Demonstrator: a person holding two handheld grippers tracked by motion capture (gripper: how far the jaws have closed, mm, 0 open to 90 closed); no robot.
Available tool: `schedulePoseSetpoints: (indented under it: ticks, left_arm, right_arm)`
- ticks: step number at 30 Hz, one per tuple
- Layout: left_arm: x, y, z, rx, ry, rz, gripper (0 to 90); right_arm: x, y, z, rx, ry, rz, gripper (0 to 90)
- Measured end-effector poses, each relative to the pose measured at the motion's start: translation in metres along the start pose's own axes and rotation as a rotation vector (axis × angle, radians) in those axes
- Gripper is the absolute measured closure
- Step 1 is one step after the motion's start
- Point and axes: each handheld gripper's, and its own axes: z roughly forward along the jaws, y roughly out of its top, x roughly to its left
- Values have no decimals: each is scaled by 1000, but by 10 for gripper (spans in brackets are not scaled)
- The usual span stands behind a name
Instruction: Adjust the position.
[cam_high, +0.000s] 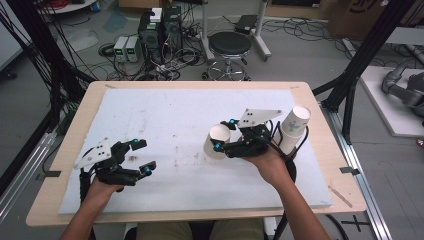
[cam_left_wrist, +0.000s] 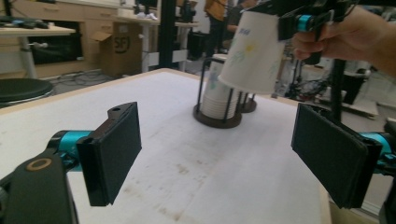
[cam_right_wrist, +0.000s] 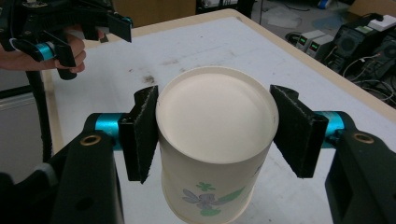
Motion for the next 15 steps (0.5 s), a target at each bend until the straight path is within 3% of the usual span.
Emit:
schedulePoseSetpoints:
  ticks: [8,15]
  left_arm:
    - [-7,6,26,46,-85,29,156]
    - [-10,7,47,64,-128,36,156]
  right_arm:
    - [9,-3,14,8,49,-8,375]
    - [17,-3,25,8,98,-10,375]
